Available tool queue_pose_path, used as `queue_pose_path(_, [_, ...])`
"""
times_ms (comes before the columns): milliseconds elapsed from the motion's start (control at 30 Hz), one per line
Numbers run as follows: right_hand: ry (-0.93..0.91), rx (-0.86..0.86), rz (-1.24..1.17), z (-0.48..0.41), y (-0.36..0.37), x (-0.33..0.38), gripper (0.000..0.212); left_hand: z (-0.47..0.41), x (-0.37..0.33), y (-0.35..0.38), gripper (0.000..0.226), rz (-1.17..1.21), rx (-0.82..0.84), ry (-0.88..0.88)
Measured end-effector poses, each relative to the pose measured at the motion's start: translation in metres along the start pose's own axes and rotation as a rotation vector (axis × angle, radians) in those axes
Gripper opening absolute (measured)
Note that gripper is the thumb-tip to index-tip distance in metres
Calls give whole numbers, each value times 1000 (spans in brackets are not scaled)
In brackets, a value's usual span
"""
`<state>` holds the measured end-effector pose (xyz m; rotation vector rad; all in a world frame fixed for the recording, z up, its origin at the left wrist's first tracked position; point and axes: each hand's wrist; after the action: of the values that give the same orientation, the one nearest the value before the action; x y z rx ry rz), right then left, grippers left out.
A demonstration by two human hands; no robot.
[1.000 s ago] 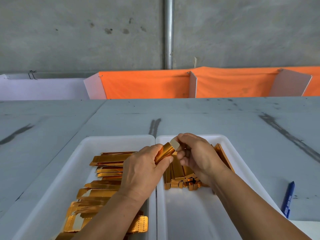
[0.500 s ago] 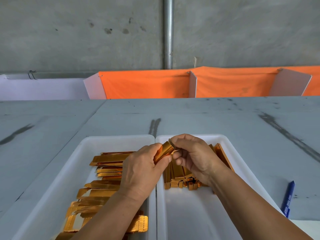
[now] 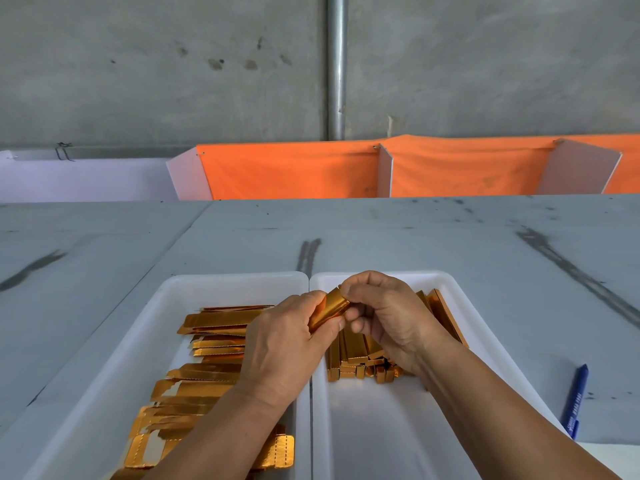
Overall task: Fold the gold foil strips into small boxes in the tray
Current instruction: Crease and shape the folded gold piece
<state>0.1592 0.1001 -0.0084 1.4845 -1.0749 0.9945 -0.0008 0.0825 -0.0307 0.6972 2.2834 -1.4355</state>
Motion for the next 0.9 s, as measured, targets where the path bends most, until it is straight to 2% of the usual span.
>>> queue_pose_path(600, [58,-7,-84,-1,-1,3,12,1,-1,-1,25,20,21,20])
queue_pose_path(900, [44,-8,-29,1,0,8,3,0,1,-1,25,8,38,7])
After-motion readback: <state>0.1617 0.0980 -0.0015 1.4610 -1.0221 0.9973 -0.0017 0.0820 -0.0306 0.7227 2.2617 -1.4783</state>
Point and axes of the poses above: each hand's wrist, its own z-axis away from the middle knuckle, its own y-axis out of the palm, x = y × z, and after that the axes turned 14 degrees about -y, right-handed
